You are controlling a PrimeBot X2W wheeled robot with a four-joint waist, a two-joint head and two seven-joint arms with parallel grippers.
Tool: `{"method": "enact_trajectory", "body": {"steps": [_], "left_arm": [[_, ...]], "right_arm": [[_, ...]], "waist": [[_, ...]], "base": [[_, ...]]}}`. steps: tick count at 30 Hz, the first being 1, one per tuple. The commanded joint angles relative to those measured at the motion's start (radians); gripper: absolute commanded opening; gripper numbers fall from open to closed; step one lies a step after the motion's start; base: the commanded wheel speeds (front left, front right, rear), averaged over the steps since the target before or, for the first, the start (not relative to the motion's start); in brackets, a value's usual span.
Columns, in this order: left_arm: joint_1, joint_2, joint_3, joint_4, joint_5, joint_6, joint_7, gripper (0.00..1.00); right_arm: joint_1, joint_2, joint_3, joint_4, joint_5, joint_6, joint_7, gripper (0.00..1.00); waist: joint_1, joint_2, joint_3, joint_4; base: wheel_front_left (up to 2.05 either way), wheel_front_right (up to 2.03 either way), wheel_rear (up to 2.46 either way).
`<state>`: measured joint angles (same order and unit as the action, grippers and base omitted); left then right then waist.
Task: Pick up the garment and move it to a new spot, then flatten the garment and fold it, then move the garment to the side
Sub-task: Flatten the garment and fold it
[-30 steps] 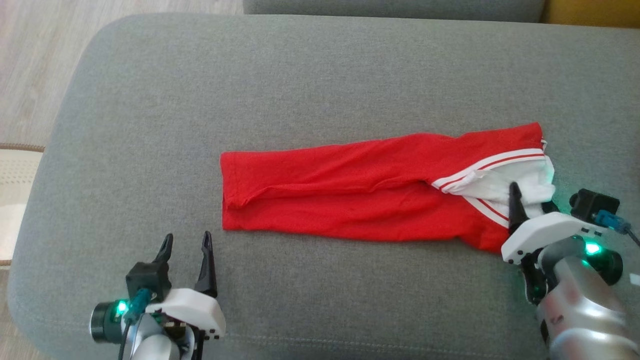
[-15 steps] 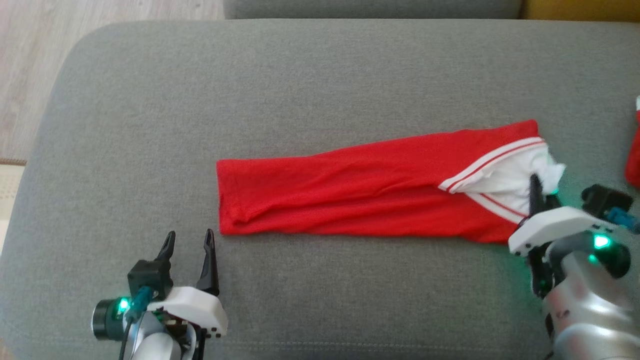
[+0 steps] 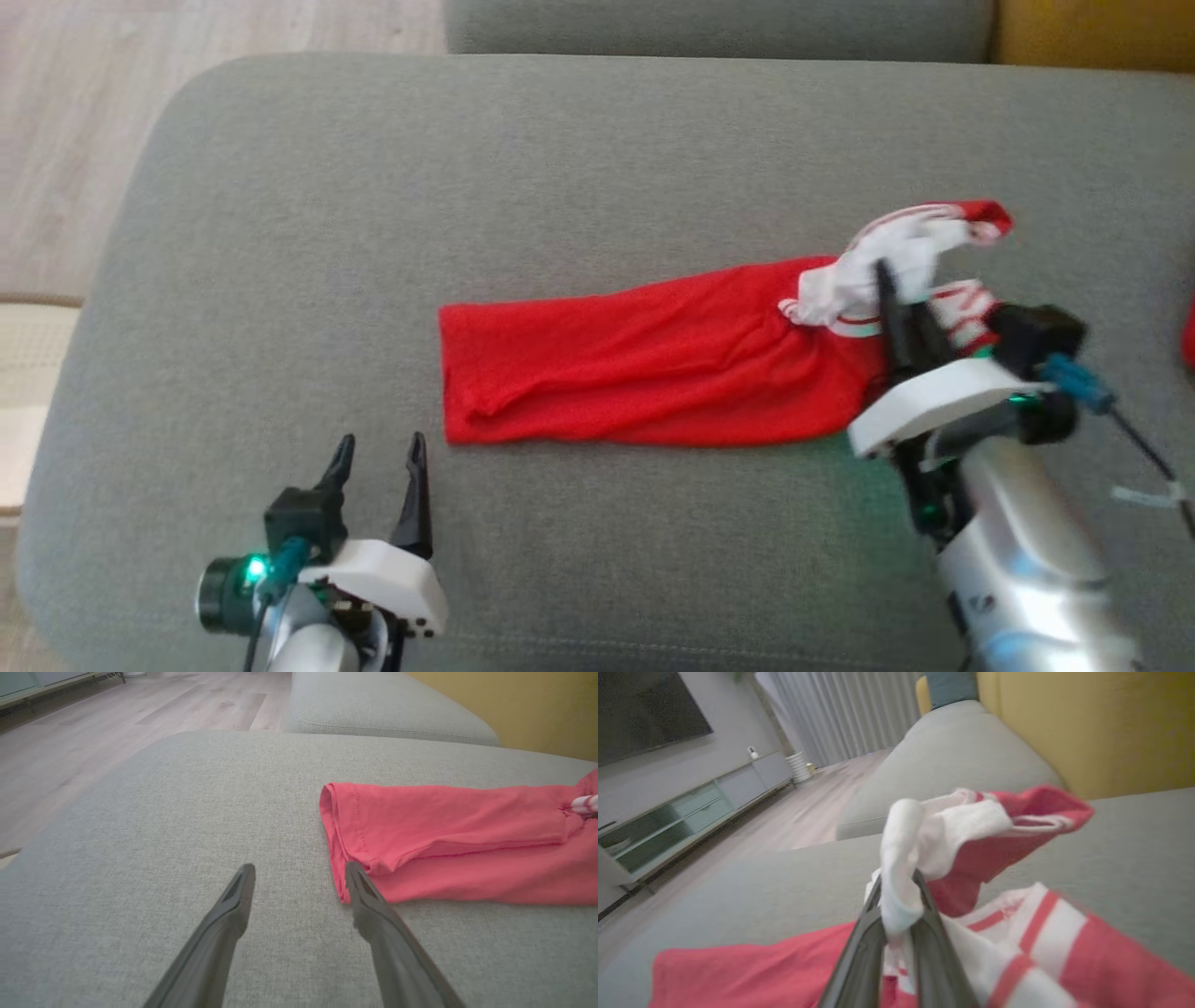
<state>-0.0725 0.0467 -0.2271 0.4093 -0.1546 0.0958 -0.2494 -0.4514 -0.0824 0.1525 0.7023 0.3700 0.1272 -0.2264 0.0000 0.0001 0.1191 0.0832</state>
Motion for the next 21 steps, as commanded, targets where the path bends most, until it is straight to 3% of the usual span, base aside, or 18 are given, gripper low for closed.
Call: {"method": "enact_trajectory", "body": {"steps": [1, 11, 21], "left_arm": [[-0.032, 0.004, 0.015, -0.032, -0.009, 0.000, -0.012, 1.00], [-0.028, 0.004, -0.067, -0.032, -0.028, 0.005, -0.012, 1.00], [-0.039, 0.004, -0.133, -0.024, -0.038, 0.012, -0.012, 1.00]], "right_arm": [[0.005, 0.018, 0.072, -0.072, 0.023, 0.003, 0.021, 0.00], [0.046, 0.030, 0.313, -0.223, 0.124, 0.003, 0.137, 0.00], [-0.030, 0.032, 0.431, -0.115, 0.199, 0.003, 0.113, 0.00]], "waist": [[0.0000, -0.0001, -0.004, 0.029], [0.0000, -0.0001, 0.000, 0.171], [0.0000, -0.0001, 0.014, 0.285]], "base": [[0.00, 0.00, 0.00], [0.00, 0.00, 0.00], [0.00, 0.00, 0.00]]}}
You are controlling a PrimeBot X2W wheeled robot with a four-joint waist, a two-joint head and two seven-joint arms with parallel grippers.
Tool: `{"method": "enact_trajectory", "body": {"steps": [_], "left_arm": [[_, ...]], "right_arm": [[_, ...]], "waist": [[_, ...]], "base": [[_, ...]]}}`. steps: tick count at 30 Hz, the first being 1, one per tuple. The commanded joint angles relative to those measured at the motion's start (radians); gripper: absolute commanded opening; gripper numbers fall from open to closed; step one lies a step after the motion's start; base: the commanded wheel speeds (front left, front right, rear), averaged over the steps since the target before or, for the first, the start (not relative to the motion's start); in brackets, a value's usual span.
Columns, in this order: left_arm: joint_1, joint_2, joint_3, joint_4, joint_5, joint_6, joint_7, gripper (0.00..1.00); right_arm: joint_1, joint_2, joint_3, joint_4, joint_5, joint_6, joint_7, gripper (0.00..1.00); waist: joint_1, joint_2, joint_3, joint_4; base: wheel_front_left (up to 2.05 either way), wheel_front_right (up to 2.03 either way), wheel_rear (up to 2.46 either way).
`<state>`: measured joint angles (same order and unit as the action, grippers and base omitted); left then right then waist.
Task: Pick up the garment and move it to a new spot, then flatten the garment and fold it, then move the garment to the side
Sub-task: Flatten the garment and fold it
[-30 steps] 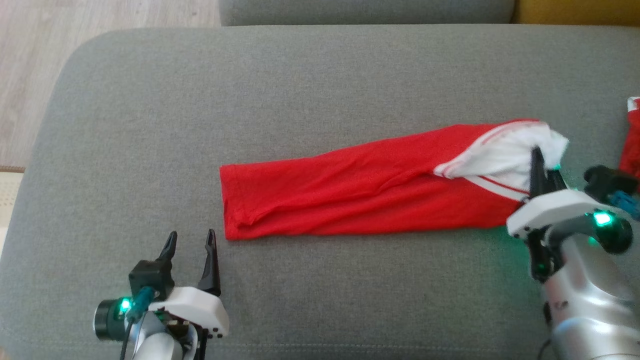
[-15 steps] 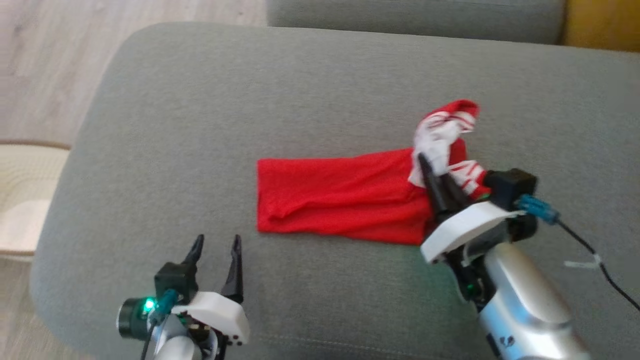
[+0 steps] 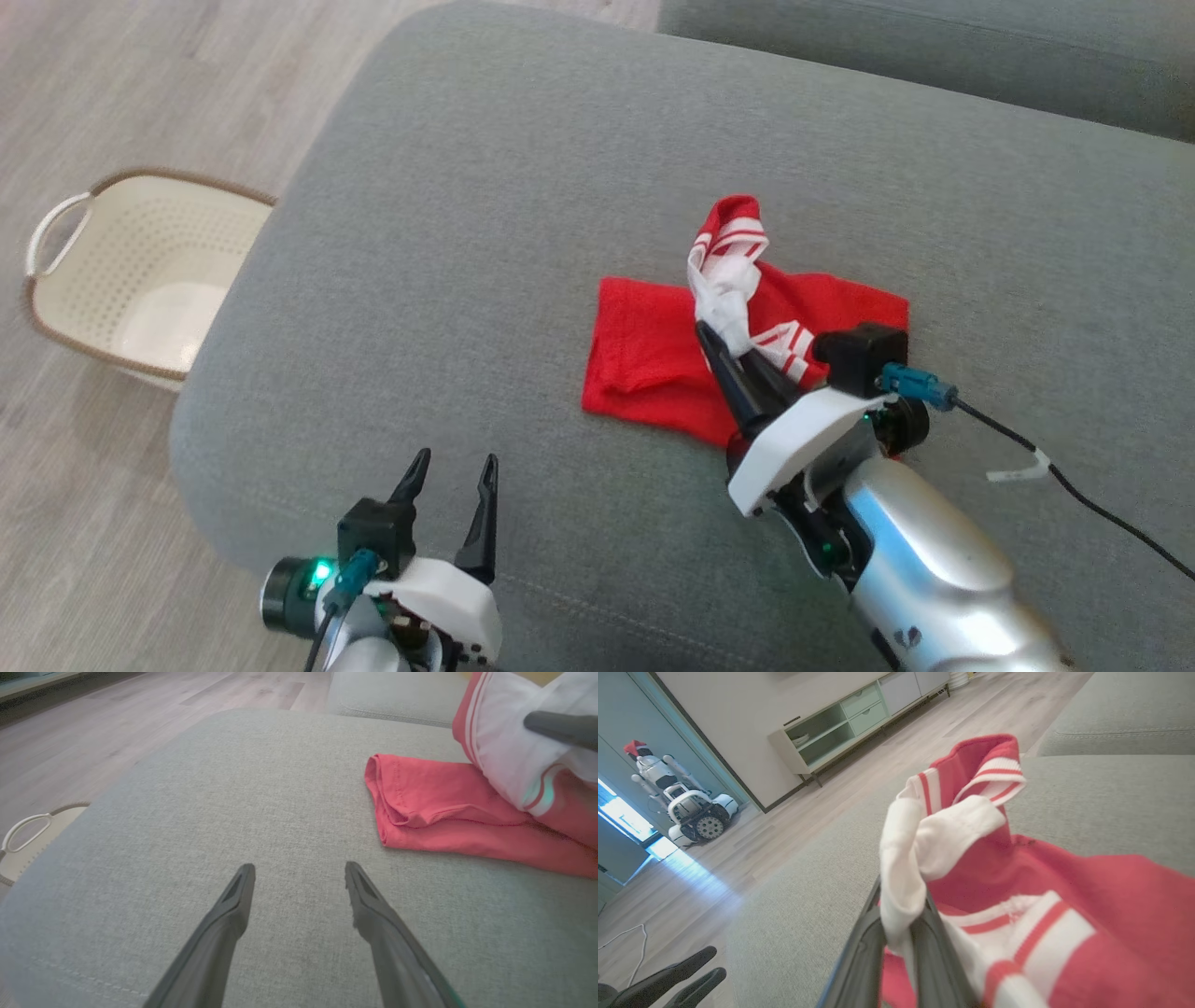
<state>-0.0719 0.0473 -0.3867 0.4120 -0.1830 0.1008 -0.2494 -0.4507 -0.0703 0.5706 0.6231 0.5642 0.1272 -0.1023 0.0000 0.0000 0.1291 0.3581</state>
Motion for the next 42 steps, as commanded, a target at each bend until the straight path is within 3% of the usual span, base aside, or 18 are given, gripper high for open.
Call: {"method": "enact_trajectory", "body": {"steps": [1, 3, 8, 14, 23, 29, 42], "left_arm": [[-0.041, 0.003, 0.023, -0.027, -0.010, 0.009, -0.012, 1.00], [-0.042, 0.003, 0.021, -0.026, -0.012, 0.013, -0.012, 1.00], [-0.048, 0.003, 0.032, -0.024, -0.010, 0.020, -0.012, 1.00], [-0.059, 0.003, 0.052, -0.033, 0.000, 0.022, -0.012, 1.00], [-0.074, 0.003, 0.108, -0.056, 0.018, 0.029, -0.012, 1.00], [-0.060, 0.003, 0.150, -0.073, 0.043, 0.033, -0.012, 1.00], [0.007, 0.003, 0.213, -0.081, 0.091, 0.037, -0.012, 1.00]], "right_arm": [[-0.040, 0.020, 0.019, -0.020, 0.012, 0.003, -0.021, 0.15], [-0.053, 0.020, 0.031, -0.001, 0.047, 0.003, -0.046, 1.00], [-0.094, 0.020, 0.022, 0.051, 0.075, 0.003, -0.120, 1.00], [-0.110, 0.020, -0.150, 0.131, -0.029, 0.003, -0.158, 1.00], [0.023, 0.020, -0.480, -0.019, -0.220, 0.003, -0.159, 1.00], [0.098, 0.020, -0.603, -0.104, -0.294, 0.003, -0.159, 1.00], [0.237, 0.020, -0.647, -0.142, -0.333, 0.003, -0.159, 1.00]], "waist": [[0.0000, 0.0000, 0.004, 0.013], [0.0000, 0.0000, 0.004, 0.015], [0.0000, 0.0000, 0.006, -0.021], [0.0000, 0.0000, 0.007, -0.095], [0.0000, 0.0000, 0.012, -0.208], [0.0000, 0.0000, -0.003, -0.264], [0.0000, 0.0000, -0.059, -0.337]], "base": [[0.00, 0.00, 0.00], [0.00, 0.00, 0.00], [0.00, 0.00, 0.00], [0.00, 0.00, 0.00], [0.00, 0.00, 0.00], [0.00, 0.00, 0.00], [0.00, 0.00, 0.00]]}}
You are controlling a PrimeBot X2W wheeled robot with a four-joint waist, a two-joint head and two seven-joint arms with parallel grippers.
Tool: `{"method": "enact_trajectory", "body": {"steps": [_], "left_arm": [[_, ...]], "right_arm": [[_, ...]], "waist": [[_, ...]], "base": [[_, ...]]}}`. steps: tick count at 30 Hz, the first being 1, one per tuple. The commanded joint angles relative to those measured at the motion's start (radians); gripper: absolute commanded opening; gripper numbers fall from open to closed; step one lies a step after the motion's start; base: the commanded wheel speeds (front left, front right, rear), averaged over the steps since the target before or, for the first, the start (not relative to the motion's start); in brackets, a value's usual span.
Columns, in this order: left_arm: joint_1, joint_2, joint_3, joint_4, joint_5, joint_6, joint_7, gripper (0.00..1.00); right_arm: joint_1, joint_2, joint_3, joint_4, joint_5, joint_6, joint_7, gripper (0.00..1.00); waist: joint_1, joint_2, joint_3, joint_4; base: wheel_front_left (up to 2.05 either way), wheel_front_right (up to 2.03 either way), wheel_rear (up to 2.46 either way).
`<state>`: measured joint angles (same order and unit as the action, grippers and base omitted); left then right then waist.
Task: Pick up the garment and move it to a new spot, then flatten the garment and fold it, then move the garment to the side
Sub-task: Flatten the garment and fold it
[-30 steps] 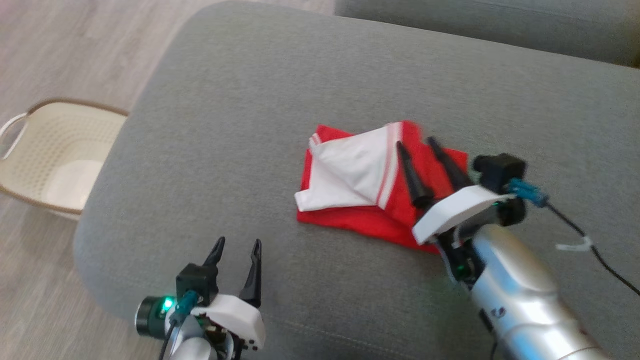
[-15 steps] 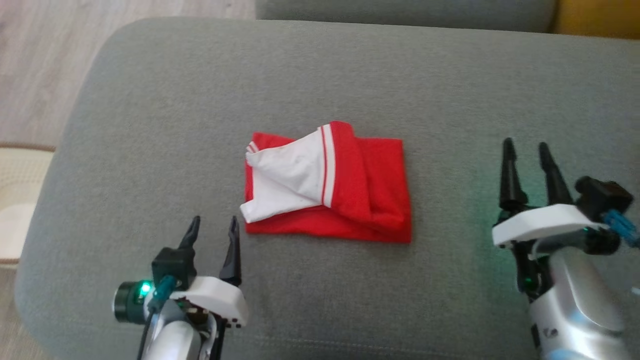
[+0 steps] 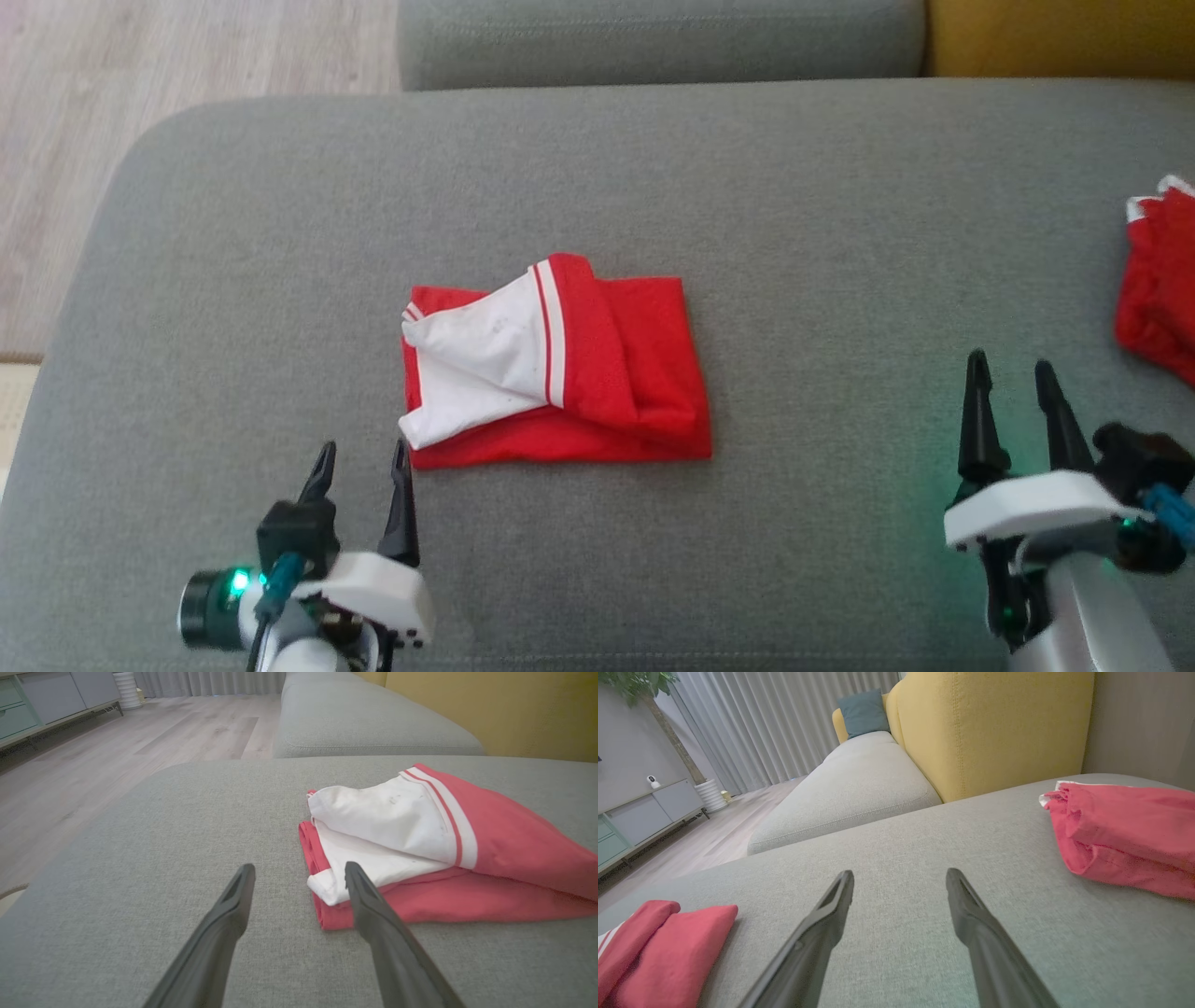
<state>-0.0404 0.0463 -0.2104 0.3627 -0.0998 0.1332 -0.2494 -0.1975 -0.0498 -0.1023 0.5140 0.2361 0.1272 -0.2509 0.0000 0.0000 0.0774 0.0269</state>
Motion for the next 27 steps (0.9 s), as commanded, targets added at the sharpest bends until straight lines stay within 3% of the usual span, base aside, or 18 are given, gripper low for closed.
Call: {"method": "enact_trajectory", "body": {"steps": [1, 17, 27], "left_arm": [[-0.016, 0.004, 0.041, -0.034, 0.010, 0.005, -0.012, 1.00], [0.024, 0.004, 0.056, -0.070, 0.012, 0.006, -0.012, 1.00], [-0.005, 0.004, 0.022, -0.063, -0.004, 0.008, -0.012, 1.00]], "right_arm": [[-0.007, 0.000, 0.025, -0.033, -0.007, 0.003, -0.011, 1.00], [0.007, 0.000, 0.070, -0.035, -0.018, 0.003, -0.011, 1.00], [-0.089, 0.000, 0.201, 0.004, -0.137, 0.003, -0.011, 1.00]], "waist": [[0.0000, 0.0000, -0.013, -0.009], [0.0000, 0.0000, -0.009, 0.002], [0.0000, 0.0000, 0.022, 0.095]], "base": [[0.00, 0.00, 0.00], [0.00, 0.00, 0.00], [0.00, 0.00, 0.00]]}}
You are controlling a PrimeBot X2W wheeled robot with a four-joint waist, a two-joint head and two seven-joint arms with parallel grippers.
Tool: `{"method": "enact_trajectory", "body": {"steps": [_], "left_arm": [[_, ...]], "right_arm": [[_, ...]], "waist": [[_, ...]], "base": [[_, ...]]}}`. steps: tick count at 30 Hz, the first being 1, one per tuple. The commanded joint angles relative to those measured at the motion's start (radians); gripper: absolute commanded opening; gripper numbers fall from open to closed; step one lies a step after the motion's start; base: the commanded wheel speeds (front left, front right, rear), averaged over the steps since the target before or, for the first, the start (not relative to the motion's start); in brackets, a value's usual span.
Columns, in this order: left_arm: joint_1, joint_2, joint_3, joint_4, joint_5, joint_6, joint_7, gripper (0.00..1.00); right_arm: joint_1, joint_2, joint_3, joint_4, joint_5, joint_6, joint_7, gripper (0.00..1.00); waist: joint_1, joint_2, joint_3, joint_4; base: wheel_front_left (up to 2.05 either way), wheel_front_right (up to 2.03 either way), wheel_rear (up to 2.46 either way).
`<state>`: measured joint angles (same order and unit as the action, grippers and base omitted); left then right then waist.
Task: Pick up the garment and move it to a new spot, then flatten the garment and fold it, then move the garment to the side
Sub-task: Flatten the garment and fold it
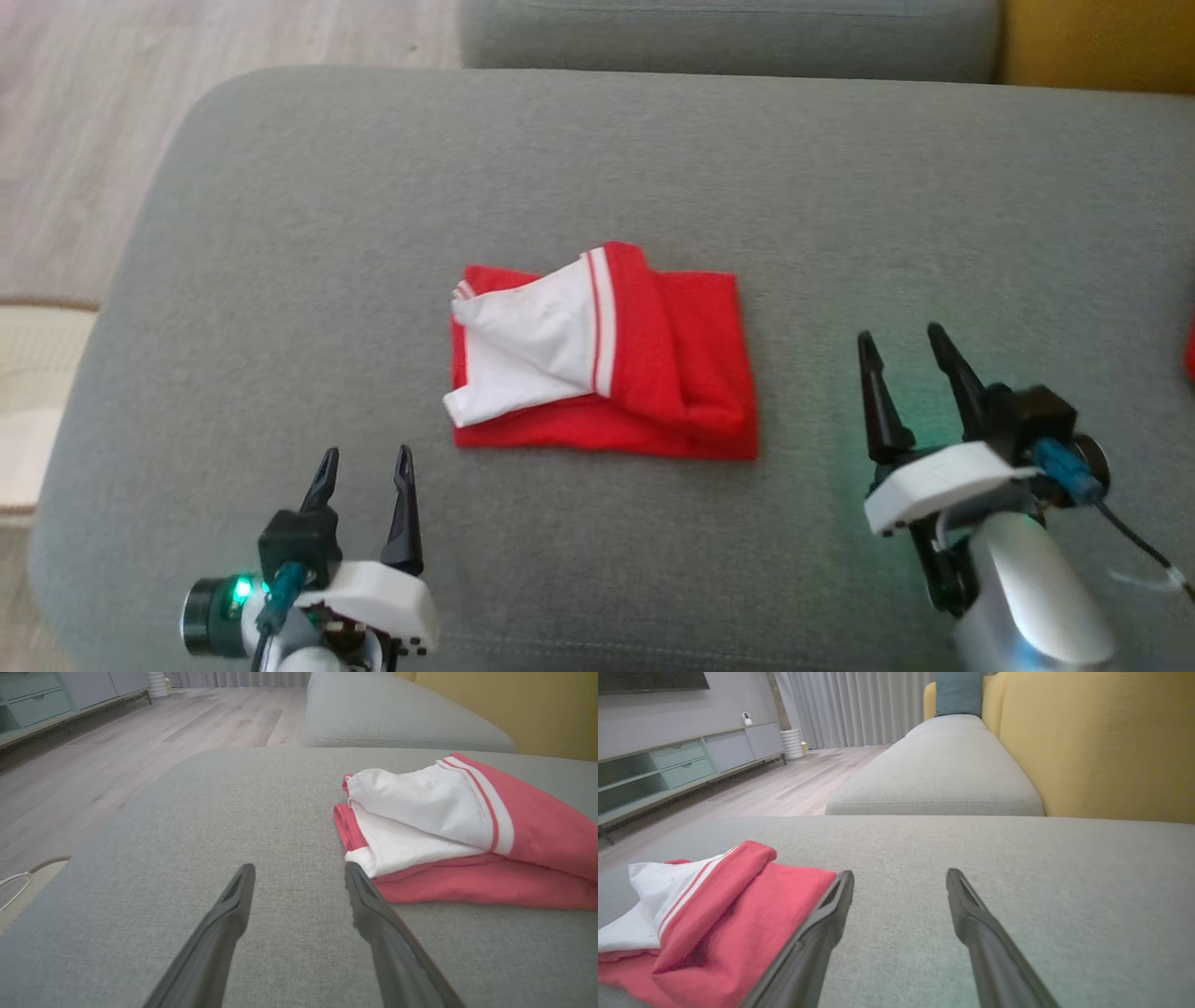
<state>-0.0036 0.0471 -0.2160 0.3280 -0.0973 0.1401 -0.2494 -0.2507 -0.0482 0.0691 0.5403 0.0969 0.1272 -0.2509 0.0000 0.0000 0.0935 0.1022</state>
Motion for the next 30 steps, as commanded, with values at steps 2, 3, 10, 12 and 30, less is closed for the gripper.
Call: {"method": "enact_trajectory", "body": {"steps": [2, 3, 10, 12, 30], "left_arm": [[-0.044, 0.003, 0.021, -0.028, -0.010, 0.003, -0.012, 1.00], [-0.045, 0.003, 0.019, -0.028, -0.010, 0.002, -0.012, 1.00], [-0.055, 0.003, -0.001, -0.023, -0.022, 0.002, -0.012, 1.00], [-0.058, 0.003, -0.005, -0.022, -0.026, 0.003, -0.012, 1.00], [-0.066, 0.003, -0.044, -0.021, -0.052, 0.010, -0.012, 1.00]], "right_arm": [[-0.053, -0.002, 0.050, 0.000, 0.008, 0.003, -0.011, 1.00], [-0.063, -0.002, 0.063, 0.012, 0.011, 0.003, -0.011, 1.00], [-0.163, -0.002, 0.133, 0.120, 0.002, 0.003, -0.011, 0.94], [-0.197, -0.002, 0.142, 0.152, -0.002, 0.003, -0.008, 0.91], [-0.361, -0.002, 0.245, 0.374, 0.145, 0.003, 0.021, 0.74]], "waist": [[0.0000, 0.0000, 0.010, 0.043], [0.0000, 0.0000, 0.013, 0.055], [0.0000, 0.0000, 0.044, 0.142], [0.0000, 0.0000, 0.055, 0.166], [0.0000, 0.0000, 0.086, 0.262]], "base": [[0.00, 0.00, 0.00], [0.00, 0.00, 0.00], [0.00, 0.00, 0.00], [0.00, 0.00, 0.00], [0.00, 0.00, 0.00]]}}
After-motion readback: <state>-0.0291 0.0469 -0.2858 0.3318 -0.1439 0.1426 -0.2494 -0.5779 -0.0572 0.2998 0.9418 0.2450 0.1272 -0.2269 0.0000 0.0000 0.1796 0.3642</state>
